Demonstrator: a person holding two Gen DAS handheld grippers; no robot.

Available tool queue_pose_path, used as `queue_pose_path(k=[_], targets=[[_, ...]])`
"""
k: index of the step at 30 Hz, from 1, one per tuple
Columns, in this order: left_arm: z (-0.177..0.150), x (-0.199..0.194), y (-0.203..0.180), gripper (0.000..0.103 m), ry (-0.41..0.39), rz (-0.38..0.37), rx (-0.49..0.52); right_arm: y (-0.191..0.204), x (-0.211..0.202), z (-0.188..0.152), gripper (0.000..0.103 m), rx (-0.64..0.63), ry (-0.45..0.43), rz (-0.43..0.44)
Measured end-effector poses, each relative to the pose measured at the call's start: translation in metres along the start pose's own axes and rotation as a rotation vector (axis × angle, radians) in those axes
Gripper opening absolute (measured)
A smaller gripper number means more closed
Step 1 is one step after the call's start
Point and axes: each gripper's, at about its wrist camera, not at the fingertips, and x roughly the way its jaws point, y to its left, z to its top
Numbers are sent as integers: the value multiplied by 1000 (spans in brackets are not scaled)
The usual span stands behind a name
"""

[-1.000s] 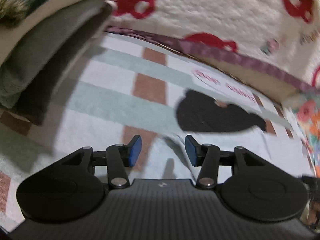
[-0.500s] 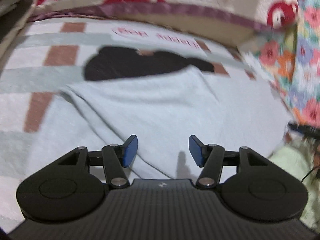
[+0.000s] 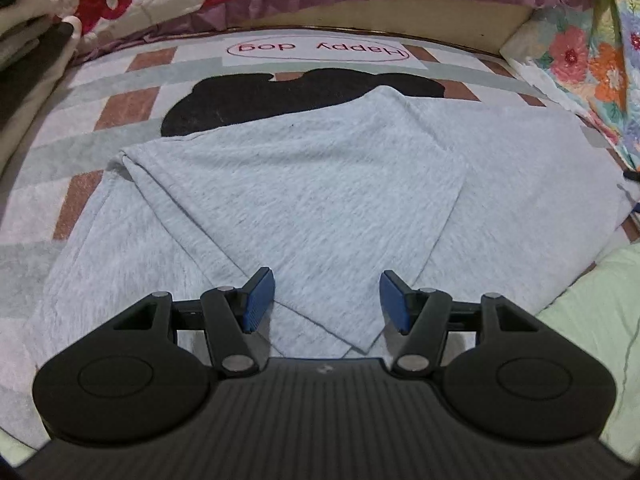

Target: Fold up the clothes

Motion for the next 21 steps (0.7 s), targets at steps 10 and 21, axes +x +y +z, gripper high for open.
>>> queue_pose_path(k=[10,21], targets=[[34,-11,-51,63,-111,129,66,-3,11,2,12,51,-52,92],[65,43,-141,63,42,-233,-181,117,-7,1,12,-409,21,520]])
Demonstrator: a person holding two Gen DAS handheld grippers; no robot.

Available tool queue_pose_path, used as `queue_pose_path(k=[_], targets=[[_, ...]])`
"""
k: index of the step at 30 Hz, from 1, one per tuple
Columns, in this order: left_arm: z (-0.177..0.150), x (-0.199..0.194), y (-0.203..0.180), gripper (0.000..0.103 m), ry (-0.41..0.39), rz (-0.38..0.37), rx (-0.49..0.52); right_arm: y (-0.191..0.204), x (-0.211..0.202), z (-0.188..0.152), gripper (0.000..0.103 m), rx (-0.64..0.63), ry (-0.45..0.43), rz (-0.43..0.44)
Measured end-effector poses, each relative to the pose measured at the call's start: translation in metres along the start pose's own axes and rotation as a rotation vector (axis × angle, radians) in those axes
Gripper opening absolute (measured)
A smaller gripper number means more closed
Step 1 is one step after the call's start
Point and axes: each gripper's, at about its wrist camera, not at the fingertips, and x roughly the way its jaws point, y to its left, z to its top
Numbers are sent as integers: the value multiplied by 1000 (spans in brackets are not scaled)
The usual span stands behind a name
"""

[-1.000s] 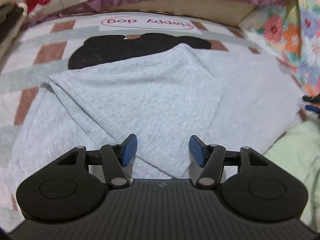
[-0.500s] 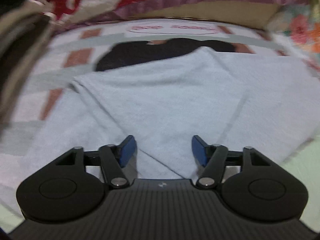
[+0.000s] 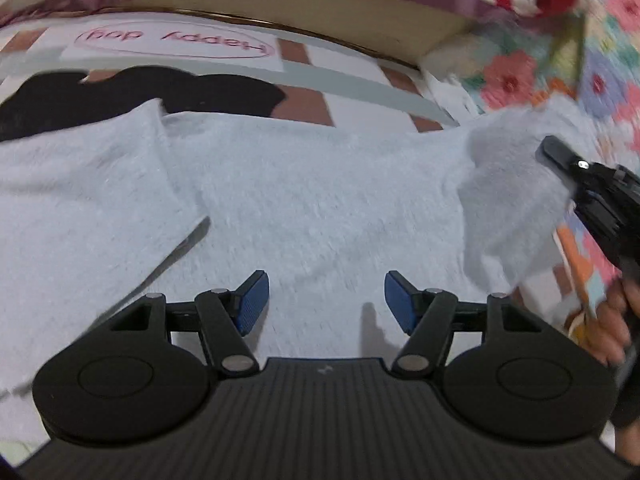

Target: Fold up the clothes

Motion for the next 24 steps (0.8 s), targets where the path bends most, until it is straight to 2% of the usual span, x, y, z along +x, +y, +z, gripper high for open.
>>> queue_pose_path(k=[2,5,10,14,20,24], targets=[[-4,-14,15,63,-56,25,-45,18,9,4,12,-78,29,75],[-7,-38,45,63,-115,50,-114,38,30,-26,12,-189,141,99],[-11,-50,89,63,-122,74,-229,70,65,-75,12,-374,327,138],[-14,-44,97,63,-115,66,-263,95,91,-110,12,-513,464,164],[-12,-35,92,64,-115,-69,-315,110,88,-115,17,-616,455,139],[-14,-29,73,64,-89,-14,-205,113,79,-128,17,-696,446,125]])
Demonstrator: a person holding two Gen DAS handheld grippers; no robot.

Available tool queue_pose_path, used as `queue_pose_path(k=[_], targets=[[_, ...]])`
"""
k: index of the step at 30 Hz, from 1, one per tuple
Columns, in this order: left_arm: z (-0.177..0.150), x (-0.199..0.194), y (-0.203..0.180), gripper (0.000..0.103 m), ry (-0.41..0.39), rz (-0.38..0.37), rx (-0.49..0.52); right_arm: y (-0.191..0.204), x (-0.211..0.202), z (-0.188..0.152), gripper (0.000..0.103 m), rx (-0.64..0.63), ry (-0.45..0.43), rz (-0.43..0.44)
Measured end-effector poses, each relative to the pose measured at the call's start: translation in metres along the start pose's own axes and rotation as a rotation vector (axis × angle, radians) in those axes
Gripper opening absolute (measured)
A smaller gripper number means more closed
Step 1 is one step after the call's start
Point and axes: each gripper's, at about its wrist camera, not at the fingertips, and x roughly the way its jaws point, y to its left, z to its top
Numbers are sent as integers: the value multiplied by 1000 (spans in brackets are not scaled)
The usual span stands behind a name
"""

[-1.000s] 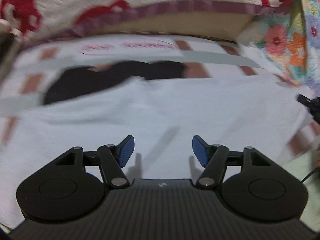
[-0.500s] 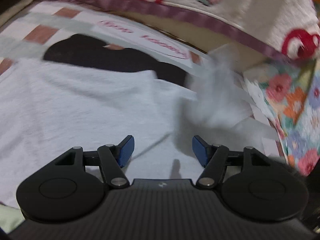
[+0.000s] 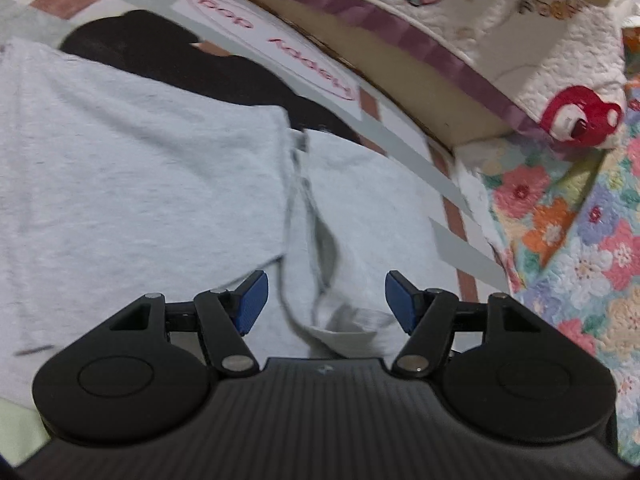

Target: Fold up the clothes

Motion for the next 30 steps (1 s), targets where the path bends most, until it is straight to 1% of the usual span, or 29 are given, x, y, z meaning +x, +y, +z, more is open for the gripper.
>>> queue_pose_path(k=[2,4,5,6,8,10,11,12,14,15,18,19,21,23,25,27,28,30], targets=[[-3,3,-9,64,11,26,56,3,0,0,17,-12,5,-3],[-7,6,-18,64,21,52,113,-7,-11,-3,21,64,-2,54],[-8,7,-23,64,27,67,142,-12,-16,-4,27,102,-5,83],[-12,10,-28,64,40,121,197,-17,-22,-5,31,140,-9,111],[-20,15,-37,64,65,228,305,-27,-33,-7,31,216,-15,168],[-23,13,-33,64,69,230,288,-37,-43,-9,33,292,-22,226],[-24,12,-32,64,70,230,279,-43,-50,-11,36,329,-31,233],[-23,9,-27,64,67,215,250,-52,-58,-15,38,365,-50,199],[-19,3,-11,67,57,118,106,-67,-72,-21,41,419,-81,137],[-17,1,-4,68,52,70,34,-66,-72,-22,43,403,-80,125],[-17,2,10,72,73,-58,-153,-64,-74,-24,45,353,-76,91],[-17,4,6,73,75,-45,-132,-64,-75,-24,45,337,-74,80],[-19,7,-4,76,77,-17,-88,-62,-76,-26,46,304,-71,57],[-21,12,-18,79,78,19,-37,-61,-77,-27,50,271,-69,34],[-24,16,-32,77,80,67,19,-60,-78,-29,51,239,-66,11],[-26,19,-42,26,63,166,61,-58,-78,-29,52,208,-65,-12],[-26,23,-47,6,75,192,92,-55,-77,-28,52,195,-67,-23],[-28,22,-54,5,67,203,137,-49,-76,-27,53,160,-59,-45]])
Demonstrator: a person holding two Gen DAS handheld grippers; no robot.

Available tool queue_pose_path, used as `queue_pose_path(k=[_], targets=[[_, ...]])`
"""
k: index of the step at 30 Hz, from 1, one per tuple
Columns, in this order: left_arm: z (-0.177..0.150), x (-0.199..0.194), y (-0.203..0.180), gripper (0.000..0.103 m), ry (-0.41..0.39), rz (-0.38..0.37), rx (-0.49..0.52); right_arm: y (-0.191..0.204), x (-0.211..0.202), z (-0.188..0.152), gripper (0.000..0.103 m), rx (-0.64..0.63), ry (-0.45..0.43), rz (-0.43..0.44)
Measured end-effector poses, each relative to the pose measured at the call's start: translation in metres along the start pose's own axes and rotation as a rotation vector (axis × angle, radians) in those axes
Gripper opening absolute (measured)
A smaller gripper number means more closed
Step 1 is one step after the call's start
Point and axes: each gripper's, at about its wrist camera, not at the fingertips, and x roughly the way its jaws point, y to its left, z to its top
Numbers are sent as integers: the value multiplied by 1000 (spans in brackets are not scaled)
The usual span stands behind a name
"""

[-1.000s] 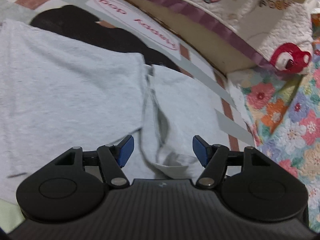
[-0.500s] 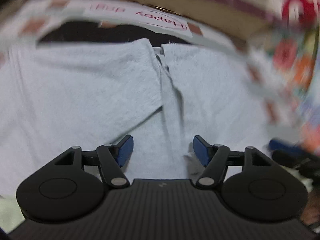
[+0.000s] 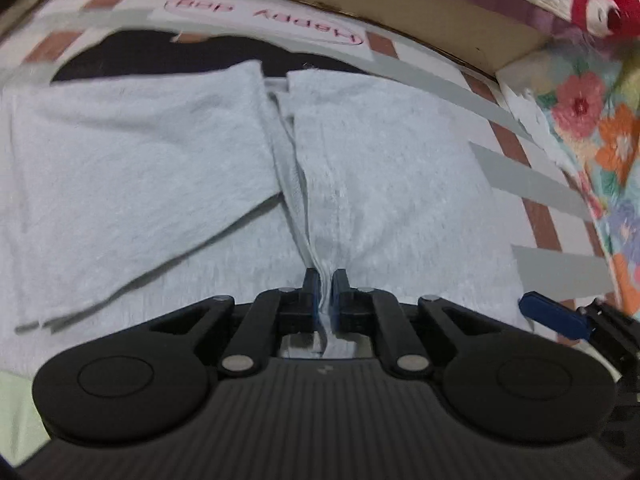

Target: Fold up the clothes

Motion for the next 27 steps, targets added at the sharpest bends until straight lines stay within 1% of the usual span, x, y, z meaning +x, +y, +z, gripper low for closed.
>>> queue_pose_path(k=[1,5,7,8,9,11,17,20,23,25,26,27], targets=[[0,-4,-1,4,-14,2,22,3,0,0,53,-20,3,-11],[7,-29,-9,4,-112,-13,91,22,-2,2,57,-125,6,-46],[14,-46,-14,4,-166,-11,133,33,-3,6,58,-166,7,-48],[18,-54,-17,4,-193,-11,154,39,-1,8,60,-190,9,-58],[24,-64,-16,4,-213,-26,159,45,5,10,63,-222,10,-92],[36,-81,-15,3,-245,-44,160,56,17,15,66,-286,12,-160],[33,-108,41,3,-256,63,157,90,53,28,66,-463,22,-357],[31,-122,69,3,-261,117,156,90,67,27,66,-428,64,-397],[30,-135,97,3,-267,170,154,91,70,25,63,-394,63,-374],[28,-144,115,3,-270,206,153,91,72,24,55,-371,61,-359],[28,-149,125,3,-272,224,153,91,73,23,47,-360,61,-352],[27,-153,134,3,-273,241,152,91,74,22,43,-349,60,-344]])
